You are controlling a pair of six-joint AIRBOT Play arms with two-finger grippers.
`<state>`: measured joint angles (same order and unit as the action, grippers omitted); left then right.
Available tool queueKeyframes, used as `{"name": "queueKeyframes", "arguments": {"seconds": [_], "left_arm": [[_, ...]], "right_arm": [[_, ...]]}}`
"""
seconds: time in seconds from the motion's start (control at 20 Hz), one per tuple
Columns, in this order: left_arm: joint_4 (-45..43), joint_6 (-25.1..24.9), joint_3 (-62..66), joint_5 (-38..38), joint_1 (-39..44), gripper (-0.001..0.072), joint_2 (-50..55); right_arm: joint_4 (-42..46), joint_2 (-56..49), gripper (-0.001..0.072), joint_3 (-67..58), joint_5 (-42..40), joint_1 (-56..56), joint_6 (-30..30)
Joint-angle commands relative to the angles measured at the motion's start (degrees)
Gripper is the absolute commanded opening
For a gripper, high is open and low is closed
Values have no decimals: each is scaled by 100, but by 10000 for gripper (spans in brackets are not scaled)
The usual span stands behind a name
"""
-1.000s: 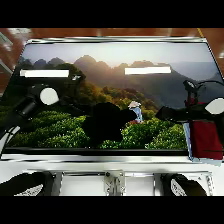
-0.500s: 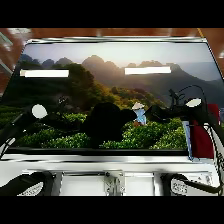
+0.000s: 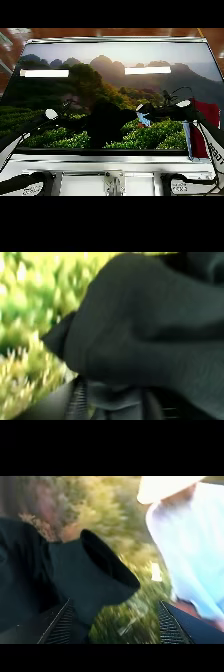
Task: Fold the shirts.
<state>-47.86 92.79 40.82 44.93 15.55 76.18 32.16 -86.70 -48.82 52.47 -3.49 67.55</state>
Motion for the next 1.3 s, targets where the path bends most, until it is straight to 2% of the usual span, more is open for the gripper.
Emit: {"name": "queueKeyframes", "arguments": {"seconds": [0.0, 0.05, 0.1, 0.25, 0.35, 0.4, 0.5, 0.6, 0.75, 0.95, 1.1, 1.25], "left_arm": [[291, -107, 13, -505, -7, 324, 114], [291, -109, 31, -557, -4, 313, 114], [291, -111, 52, -597, -4, 204, 111], [289, -369, 201, -640, -7, 51, 105], [286, -520, 398, -634, -31, 43, 81], [280, -555, 509, -638, -46, 42, 59], [223, -686, 782, -592, -114, 41, 0], [-210, -684, 1132, -522, -205, 40, -181], [-1423, -667, 2048, -50, -337, 40, -761], [-2505, -669, 3985, 264, -411, 40, -1821], [-3213, -667, 5589, 269, -411, 40, -2439], [-3563, -664, 6321, 280, -411, 41, -2966]], "right_arm": [[-83, -225, 648, -155, -433, 474, 205], [-81, -328, 648, -295, -431, 592, 269], [-79, -424, 648, -433, -433, 704, 354], [-57, -782, 644, -831, -404, 1040, 684], [-17, -964, 470, -957, -293, 1202, 734], [-15, -992, 361, -968, -258, 1252, 732], [7, -957, 64, -968, -190, 1248, 719], [9, -730, 63, -968, -142, 1117, 531], [31, 118, 62, -1165, -81, 748, 103], [26, 1722, 62, -2428, 188, 197, -203], [144, 2933, 62, -3626, -358, -142, -232], [365, 3801, 62, -4365, -879, -293, -227]]}}
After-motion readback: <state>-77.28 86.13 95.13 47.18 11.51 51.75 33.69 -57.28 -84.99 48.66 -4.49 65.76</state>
